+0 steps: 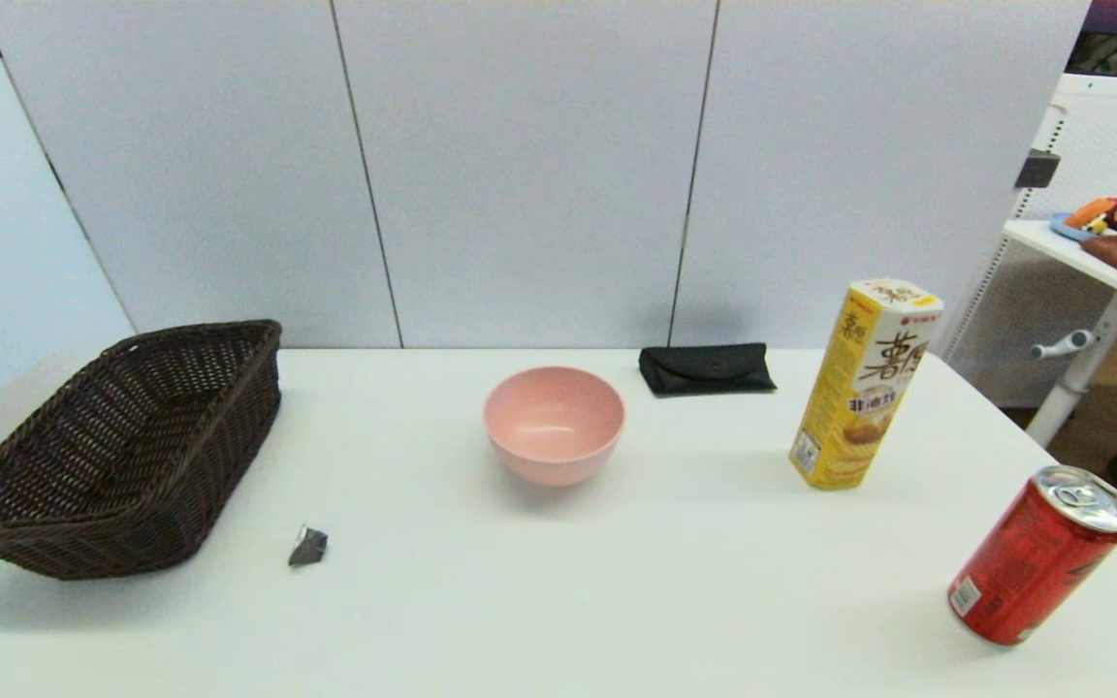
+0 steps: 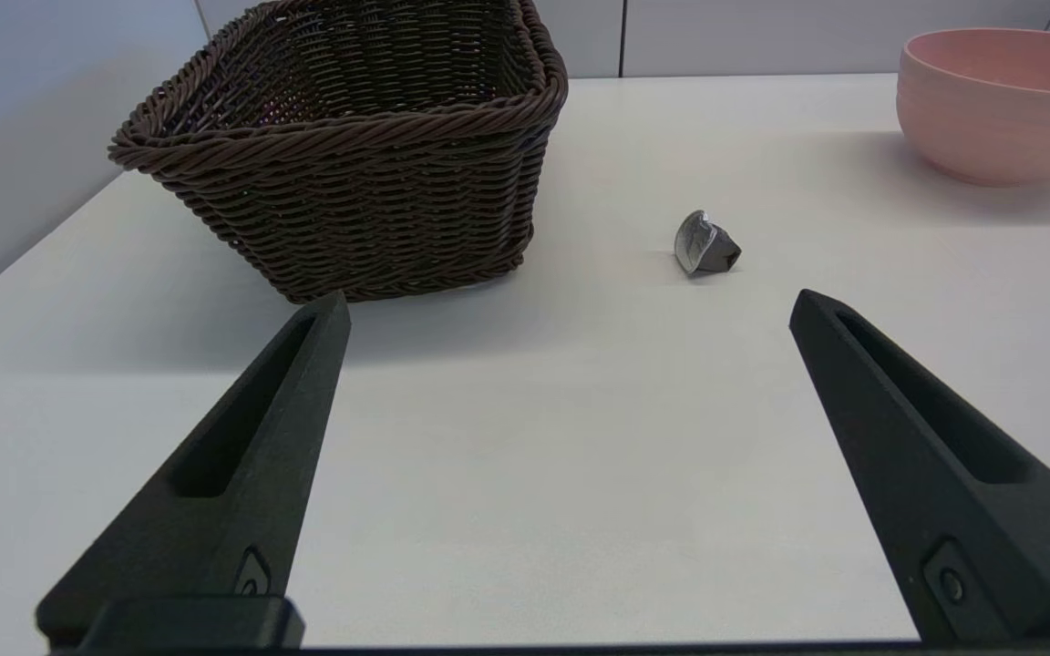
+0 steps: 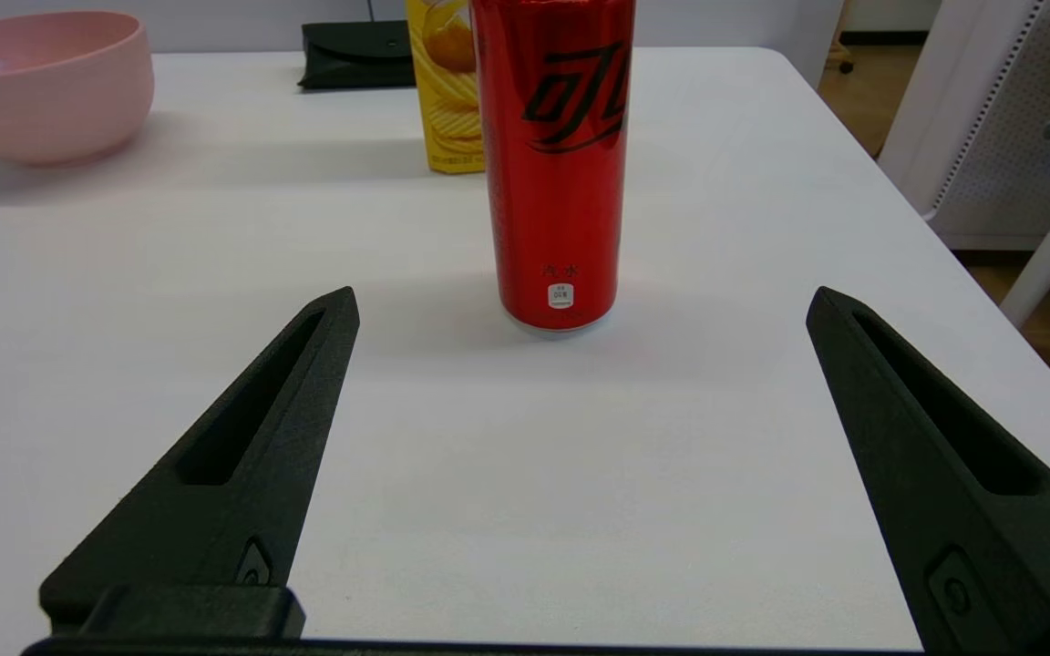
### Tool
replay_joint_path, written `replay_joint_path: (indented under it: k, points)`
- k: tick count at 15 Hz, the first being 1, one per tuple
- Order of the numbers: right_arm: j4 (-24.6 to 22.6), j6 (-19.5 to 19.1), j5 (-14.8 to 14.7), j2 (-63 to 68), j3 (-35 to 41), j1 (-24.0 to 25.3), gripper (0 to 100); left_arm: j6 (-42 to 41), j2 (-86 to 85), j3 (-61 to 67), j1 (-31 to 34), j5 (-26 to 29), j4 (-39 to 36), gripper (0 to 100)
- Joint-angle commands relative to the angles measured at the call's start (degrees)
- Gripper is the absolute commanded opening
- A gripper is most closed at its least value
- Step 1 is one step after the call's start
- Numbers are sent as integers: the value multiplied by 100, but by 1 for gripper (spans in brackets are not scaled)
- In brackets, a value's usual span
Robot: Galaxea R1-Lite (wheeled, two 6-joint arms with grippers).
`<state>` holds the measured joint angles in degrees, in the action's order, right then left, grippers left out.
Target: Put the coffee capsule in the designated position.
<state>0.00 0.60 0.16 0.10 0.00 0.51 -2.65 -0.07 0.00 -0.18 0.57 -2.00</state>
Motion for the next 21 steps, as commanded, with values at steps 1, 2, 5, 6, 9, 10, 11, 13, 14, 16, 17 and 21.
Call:
replay_joint_path:
  k: [1, 2, 5, 6, 9, 10, 11, 13, 14, 16, 17, 21]
  points:
    - [0, -7, 2, 8, 0, 2, 100, 1, -1, 97, 1, 4, -2, 100]
    - [0, 2, 2, 8, 0, 2, 100, -8, -1, 97, 1, 4, -2, 100]
    - [0, 2, 2, 8, 0, 2, 100, 1, -1, 97, 1, 4, -2, 100]
    - [0, -7, 2, 8, 0, 2, 100, -8, -1, 97, 1, 4, -11, 100]
    - [0, -7, 2, 8, 0, 2, 100, -8, -1, 97, 1, 4, -2, 100]
    - [0, -7, 2, 8, 0, 2, 100, 98, -1, 97, 18, -22, -11, 100]
    - [0, -7, 2, 8, 0, 2, 100, 265, 42, 9, 18, -5, -2, 100]
    - [0, -7, 2, 8, 0, 2, 100, 335, 974, -562, 9, 75, -2, 100]
    - [0, -7, 2, 8, 0, 2, 100, 291, 1370, -826, -78, 101, 7, 100]
    - [0, -7, 2, 8, 0, 2, 100, 98, 2222, -1362, -456, 92, -2, 100]
    - [0, -7, 2, 8, 0, 2, 100, -61, 2591, -1591, -799, 83, 7, 100]
    - [0, -7, 2, 8, 0, 2, 100, -386, 3532, -1784, -1696, 75, -46, 100]
